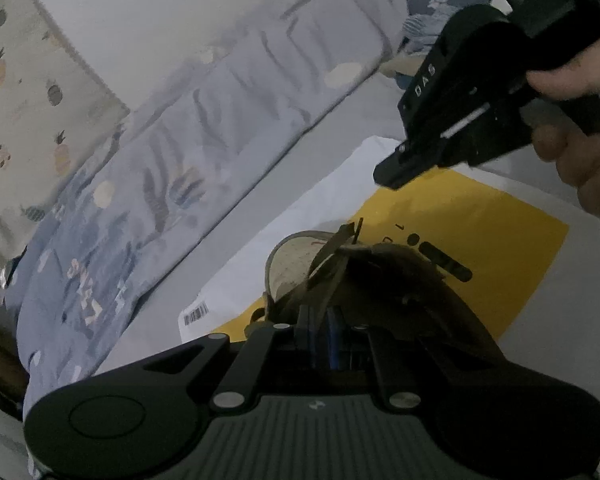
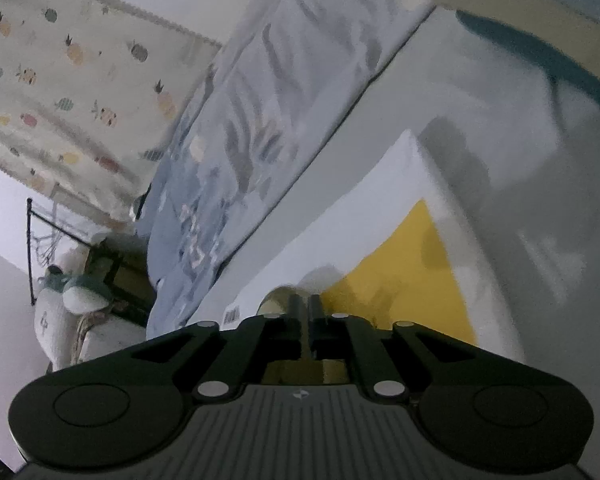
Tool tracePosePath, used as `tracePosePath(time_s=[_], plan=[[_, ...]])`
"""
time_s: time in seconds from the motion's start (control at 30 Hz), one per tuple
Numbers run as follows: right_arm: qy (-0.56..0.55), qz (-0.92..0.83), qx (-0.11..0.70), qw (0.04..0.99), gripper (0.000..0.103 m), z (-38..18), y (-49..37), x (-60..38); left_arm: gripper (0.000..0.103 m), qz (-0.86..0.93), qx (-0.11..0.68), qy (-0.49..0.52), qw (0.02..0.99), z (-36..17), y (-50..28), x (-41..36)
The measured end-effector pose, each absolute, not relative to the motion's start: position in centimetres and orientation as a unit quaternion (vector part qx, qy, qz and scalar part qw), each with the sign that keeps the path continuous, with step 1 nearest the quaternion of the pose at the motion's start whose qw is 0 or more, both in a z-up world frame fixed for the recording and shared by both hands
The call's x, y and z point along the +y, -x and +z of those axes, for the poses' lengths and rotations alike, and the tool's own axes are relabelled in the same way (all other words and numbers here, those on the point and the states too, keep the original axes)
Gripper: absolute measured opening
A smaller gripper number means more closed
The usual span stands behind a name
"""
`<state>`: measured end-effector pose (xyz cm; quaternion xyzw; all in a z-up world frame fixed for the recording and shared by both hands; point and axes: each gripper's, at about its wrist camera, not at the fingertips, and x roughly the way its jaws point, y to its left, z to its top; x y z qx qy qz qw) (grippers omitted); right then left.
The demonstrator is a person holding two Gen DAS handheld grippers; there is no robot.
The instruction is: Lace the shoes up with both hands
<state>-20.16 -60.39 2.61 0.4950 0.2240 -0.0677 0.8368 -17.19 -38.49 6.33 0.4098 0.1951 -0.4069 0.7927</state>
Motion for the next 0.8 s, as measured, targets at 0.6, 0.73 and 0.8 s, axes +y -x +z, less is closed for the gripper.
tracePosePath(time_s=[0.6, 0.73, 0.8], plan=[[-0.508, -0.028, 0.232, 0.829, 0.021, 1.6, 19.0, -58.8, 0.023, -0.338, 0.243, -0.260, 0.871, 7.6, 15.9, -34.0], [-0.510, -0.025, 0.233, 0.828, 0.021, 1.3, 18.7, -58.3, 0.023, -0.345, 0.249, -0.239, 0.873, 7.3, 15.8, -34.1], [-0.510, -0.027, 0.234, 0.827, 0.021, 1.1, 18.4, -58.0, 0.020, -0.345, 0.248, -0.223, 0.877, 7.2, 15.5, -34.1]])
